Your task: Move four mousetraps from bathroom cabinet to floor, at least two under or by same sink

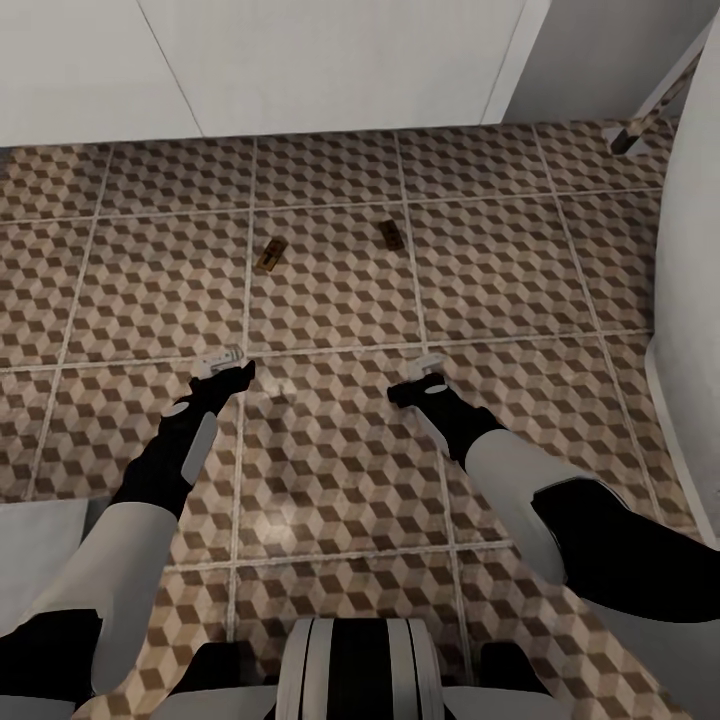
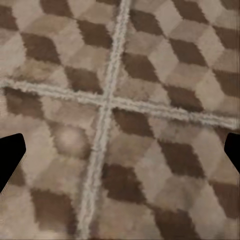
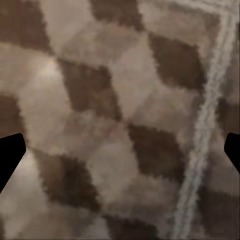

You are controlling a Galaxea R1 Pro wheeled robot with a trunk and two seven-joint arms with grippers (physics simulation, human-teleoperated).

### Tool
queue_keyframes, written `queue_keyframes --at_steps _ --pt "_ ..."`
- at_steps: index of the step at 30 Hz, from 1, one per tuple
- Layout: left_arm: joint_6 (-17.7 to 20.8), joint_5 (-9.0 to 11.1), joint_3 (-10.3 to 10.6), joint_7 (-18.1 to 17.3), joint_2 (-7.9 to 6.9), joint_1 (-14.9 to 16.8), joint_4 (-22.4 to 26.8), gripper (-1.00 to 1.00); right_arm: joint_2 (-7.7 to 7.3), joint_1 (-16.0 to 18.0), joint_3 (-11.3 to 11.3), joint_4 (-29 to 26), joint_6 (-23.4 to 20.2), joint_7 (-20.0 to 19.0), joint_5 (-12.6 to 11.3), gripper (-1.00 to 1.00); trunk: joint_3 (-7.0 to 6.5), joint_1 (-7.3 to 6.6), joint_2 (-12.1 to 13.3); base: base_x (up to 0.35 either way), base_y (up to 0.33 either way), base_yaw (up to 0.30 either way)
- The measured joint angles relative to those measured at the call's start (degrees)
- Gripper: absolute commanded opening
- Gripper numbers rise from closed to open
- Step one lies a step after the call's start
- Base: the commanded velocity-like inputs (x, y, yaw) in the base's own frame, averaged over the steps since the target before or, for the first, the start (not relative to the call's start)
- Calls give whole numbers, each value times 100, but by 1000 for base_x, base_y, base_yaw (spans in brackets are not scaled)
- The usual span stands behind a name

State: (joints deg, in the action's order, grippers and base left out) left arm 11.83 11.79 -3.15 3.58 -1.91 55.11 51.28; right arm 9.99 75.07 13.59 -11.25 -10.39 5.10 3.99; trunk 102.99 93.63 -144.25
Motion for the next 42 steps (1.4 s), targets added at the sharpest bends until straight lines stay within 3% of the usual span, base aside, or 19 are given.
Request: queue_keyframes --at_steps 20,30,42 --pt "120 0 15 -1 9 -59 -44 100 0 -1 -4 27 6 0 -4 100 -443 -52 27 0 0 0" --pt "101 0 17 -12 9 -443 -53 100 0 -14 -8 104 435 -1 -8 100 -665 -77 40 0 0 0" --pt "72 0 61 -25 9 -896 -59 100 0 -43 -10 428 538 3 -9 100 -931 -108 56 0 0 0"
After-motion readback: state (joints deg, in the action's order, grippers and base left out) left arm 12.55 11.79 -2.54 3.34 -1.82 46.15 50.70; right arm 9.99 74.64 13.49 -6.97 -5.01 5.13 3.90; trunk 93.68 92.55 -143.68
